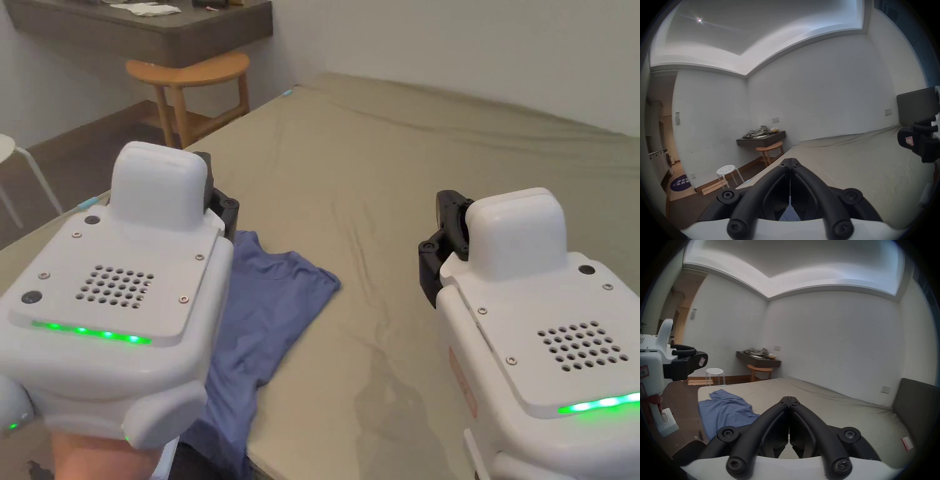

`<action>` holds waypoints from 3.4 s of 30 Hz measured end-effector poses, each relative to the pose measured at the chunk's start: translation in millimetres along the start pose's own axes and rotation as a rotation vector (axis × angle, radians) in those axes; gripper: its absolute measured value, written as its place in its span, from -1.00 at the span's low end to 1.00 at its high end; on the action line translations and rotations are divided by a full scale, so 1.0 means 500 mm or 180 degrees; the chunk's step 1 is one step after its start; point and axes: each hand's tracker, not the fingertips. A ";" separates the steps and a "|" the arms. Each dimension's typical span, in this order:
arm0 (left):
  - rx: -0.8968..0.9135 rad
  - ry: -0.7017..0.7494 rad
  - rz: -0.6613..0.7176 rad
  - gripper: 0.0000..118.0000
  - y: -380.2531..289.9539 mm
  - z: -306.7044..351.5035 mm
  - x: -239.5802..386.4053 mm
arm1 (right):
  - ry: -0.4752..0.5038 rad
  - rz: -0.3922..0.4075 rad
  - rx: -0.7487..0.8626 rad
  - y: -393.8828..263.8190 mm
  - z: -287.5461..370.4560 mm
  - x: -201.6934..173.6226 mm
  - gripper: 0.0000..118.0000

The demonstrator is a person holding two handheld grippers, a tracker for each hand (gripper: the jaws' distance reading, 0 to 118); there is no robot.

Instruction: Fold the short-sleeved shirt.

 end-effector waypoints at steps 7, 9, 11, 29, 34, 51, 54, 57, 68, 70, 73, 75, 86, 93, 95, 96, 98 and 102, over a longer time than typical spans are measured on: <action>-0.0104 0.0363 -0.0082 -1.00 -0.032 0.019 -0.070 | 0.0370 -0.0072 0.0014 0.018 -0.050 -0.076 -0.97; -0.0143 0.0422 -0.0073 -1.00 -0.042 0.011 -0.084 | 0.0408 -0.0075 -0.0002 0.019 -0.055 -0.087 -0.97; -0.0189 0.0445 -0.0021 -1.00 -0.054 0.002 -0.093 | 0.0429 -0.0057 -0.0028 0.017 -0.060 -0.094 -0.97; -0.2104 -0.0479 0.0314 -1.00 -0.367 -0.410 -0.075 | 0.0110 0.0134 -0.0648 -0.064 -0.142 -0.015 -0.97; -0.2735 -0.0484 0.0360 -1.00 -0.477 -0.507 -0.065 | 0.0004 0.0050 -0.0808 -0.094 -0.178 0.020 -0.96; -0.3163 -0.0396 0.0490 0.65 -0.533 -0.602 -0.099 | -0.0145 -0.0149 -0.1118 -0.157 -0.226 0.060 -0.96; -0.2965 -0.0473 0.0386 -0.26 -0.509 -0.579 -0.078 | -0.0135 -0.0119 -0.1116 -0.158 -0.219 0.053 -0.96; -0.2766 -0.0615 0.0247 -1.00 -0.495 -0.570 -0.069 | -0.0126 -0.0098 -0.1117 -0.154 -0.211 0.050 -0.96; -0.2156 -0.1000 0.1196 -1.00 -0.464 -0.503 -0.116 | -0.0177 -0.0156 -0.1004 -0.129 -0.152 0.064 -0.96; -0.1951 -0.1036 0.1268 -1.00 -0.443 -0.498 -0.126 | -0.0198 -0.0180 -0.0987 -0.124 -0.142 0.069 -0.96; -0.1715 -0.1130 0.1719 -1.00 -0.399 -0.476 -0.148 | -0.0230 -0.0223 -0.0928 -0.113 -0.122 0.077 -0.96; -0.1584 -0.1097 0.1806 -1.00 -0.371 -0.470 -0.160 | -0.0268 -0.0233 -0.0874 -0.104 -0.106 0.083 -0.96; -0.0163 -0.1368 0.1537 -1.00 -0.031 -0.350 -0.167 | -0.0582 -0.0295 -0.0568 -0.055 -0.002 0.137 -0.96; 0.0362 -0.1674 0.1096 -1.00 0.172 -0.304 -0.085 | -0.0921 -0.0411 -0.0386 -0.034 0.079 0.196 -0.96; 0.0444 -0.1803 0.1035 -1.00 0.211 -0.304 -0.050 | -0.1060 -0.0381 -0.0350 -0.033 0.105 0.214 -0.96; 0.0476 -0.1893 0.1002 -1.00 0.228 -0.304 -0.030 | -0.1121 -0.0357 -0.0337 -0.033 0.117 0.224 -0.96; 0.0561 -0.2114 0.0957 -1.00 0.265 -0.301 0.025 | -0.1287 -0.0306 -0.0323 -0.034 0.146 0.246 -0.96; 0.0678 -0.2533 0.0806 -1.00 0.318 -0.297 0.151 | -0.1549 -0.0319 -0.0324 -0.044 0.202 0.294 -0.96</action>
